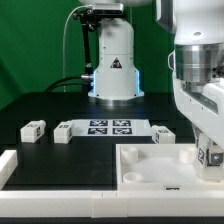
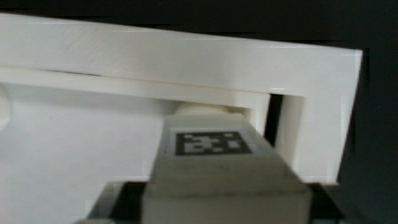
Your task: Assemble one leg
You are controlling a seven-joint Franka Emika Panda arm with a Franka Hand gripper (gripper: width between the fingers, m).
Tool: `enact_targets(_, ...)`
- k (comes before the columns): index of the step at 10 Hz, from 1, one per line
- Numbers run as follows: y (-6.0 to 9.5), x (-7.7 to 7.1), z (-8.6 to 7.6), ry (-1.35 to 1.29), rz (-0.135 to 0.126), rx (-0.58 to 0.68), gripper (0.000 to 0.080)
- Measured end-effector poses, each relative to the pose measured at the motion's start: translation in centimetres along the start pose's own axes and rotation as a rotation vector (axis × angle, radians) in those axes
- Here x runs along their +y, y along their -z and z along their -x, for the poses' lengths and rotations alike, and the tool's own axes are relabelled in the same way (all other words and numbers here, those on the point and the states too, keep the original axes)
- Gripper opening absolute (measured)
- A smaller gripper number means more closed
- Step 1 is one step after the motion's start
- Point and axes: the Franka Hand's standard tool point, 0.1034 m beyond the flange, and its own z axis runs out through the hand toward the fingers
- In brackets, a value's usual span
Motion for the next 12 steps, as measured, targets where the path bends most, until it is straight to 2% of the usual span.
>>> enact_targets(1, -0.02, 0.01, 0.12, 0.075, 0.001, 0.001, 0.0535)
enact_targets(2, -0.03, 0.02, 0.14, 0.195, 0.001, 0.001, 0.0615)
enact_targets(7, -0.29, 0.45, 0.07, 0.822, 0.01, 0.0, 0.0649)
enact_targets(12, -0.1, 0.39, -0.07, 1.262, 0.016, 0.006, 0.0649)
